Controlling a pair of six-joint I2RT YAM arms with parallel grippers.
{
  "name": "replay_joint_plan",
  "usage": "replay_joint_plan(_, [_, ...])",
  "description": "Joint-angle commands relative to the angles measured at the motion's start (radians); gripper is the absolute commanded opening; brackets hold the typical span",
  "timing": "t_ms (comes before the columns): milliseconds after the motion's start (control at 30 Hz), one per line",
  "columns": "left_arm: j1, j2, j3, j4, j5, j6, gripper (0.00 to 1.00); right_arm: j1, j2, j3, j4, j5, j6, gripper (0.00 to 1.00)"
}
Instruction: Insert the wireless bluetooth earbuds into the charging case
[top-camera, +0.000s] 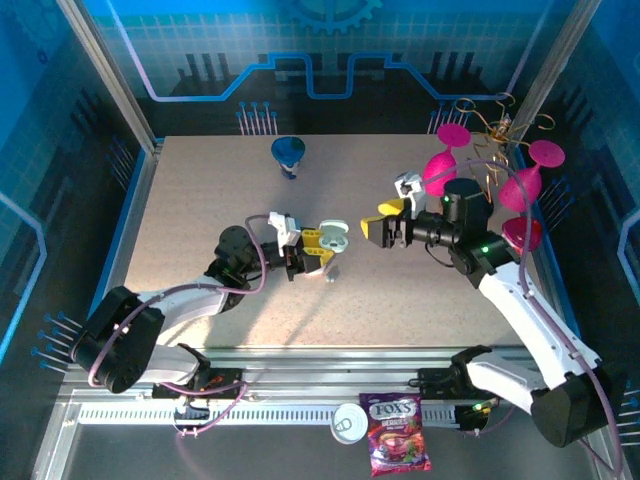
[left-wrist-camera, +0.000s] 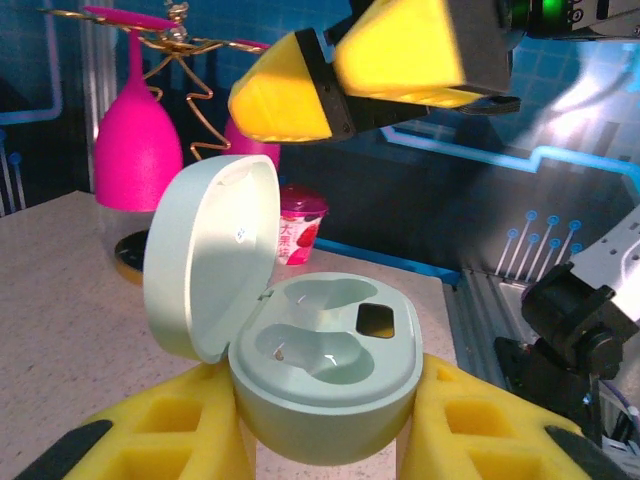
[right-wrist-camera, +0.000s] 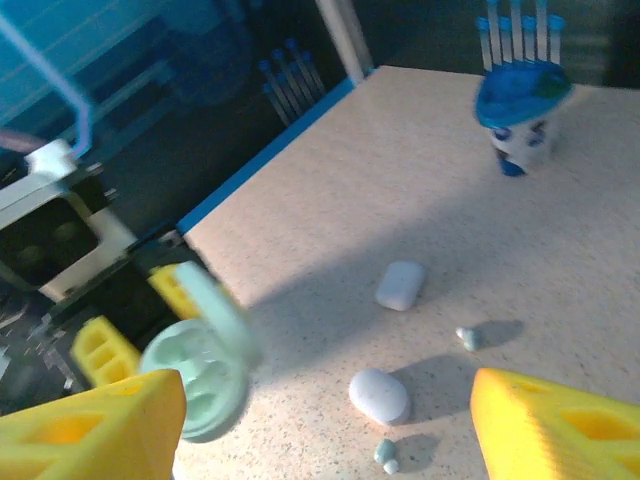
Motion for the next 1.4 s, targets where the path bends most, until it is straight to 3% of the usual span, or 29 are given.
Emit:
replay_joint_plan(0, [0.012,-0.061,-0.024,0.036,-0.032,0.003,0.29,-0.048,0.07,-0.005,0.012,0.069,0.151,0.74])
replay_joint_plan(200, [0.013,-0.133,-0.039,-0.025,-0.044,0.024,0.29,-0.021,0.307,0.068,-0.034,0.096,0.22,0.73])
replay_joint_plan(333, [0.014,-0.162,-0.041,-0.047,-0.041,0.027,0.29,0.046,0.457,0.136,-0.043,0.204,0.193,0.71])
replay_joint_plan(533, [0.014,-0.211,-0.054,-0.085,-0.05,0.04,0.29,0.101,0.65,0.233,-0.081,0.21,0.175,0.66])
replay_joint_plan(700, [0.013,-0.256,-0.059,-0.154,-0.07,0.073,0.29,0.154,0.698,0.255,-0.15,0.209,0.135,0.6])
replay_joint_plan(1033, [0.014,-0.328,-0.03,-0.26,-0.067,0.117,0.29,0.324,0.686,0.221,-0.288,0.351,0.132,0.52])
replay_joint_plan(1367, [0.013,-0.362,-0.016,-0.314,-0.059,0.133,0.29,0.443,0.772,0.306,-0.382,0.527,0.174,0.41])
